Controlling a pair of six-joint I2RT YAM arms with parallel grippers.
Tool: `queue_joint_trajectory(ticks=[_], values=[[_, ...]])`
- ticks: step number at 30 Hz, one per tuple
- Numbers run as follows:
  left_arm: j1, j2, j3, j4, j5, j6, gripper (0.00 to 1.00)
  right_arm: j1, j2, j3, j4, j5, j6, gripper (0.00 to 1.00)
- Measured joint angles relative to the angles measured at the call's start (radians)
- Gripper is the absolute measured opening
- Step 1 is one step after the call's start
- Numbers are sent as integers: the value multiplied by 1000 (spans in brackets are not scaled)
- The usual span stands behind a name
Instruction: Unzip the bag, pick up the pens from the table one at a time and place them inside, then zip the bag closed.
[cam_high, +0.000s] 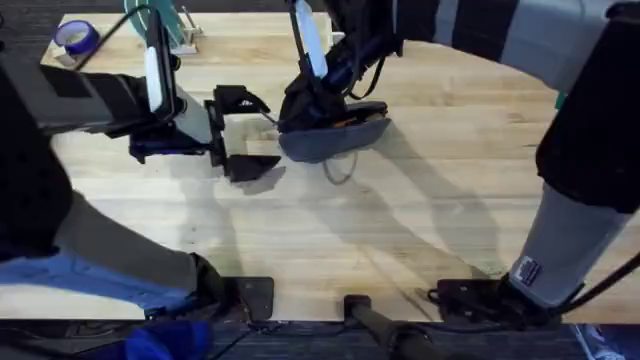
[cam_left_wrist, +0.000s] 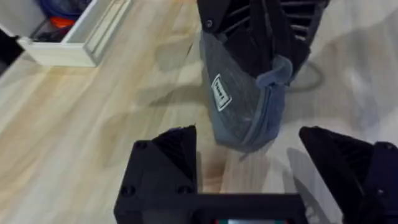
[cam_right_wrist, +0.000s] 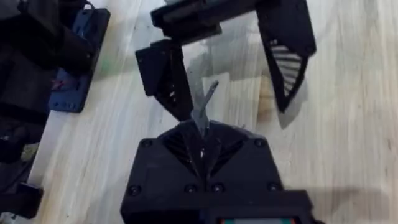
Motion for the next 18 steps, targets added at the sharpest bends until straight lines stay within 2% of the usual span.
queue_joint_trajectory(ticks=[9, 18], values=[[-82, 109, 0, 22, 89, -48, 995, 0, 0, 0, -9, -7, 0, 33], [-88, 110, 0, 24, 146, -51, 995, 0, 0, 0, -9, -7, 3, 34]])
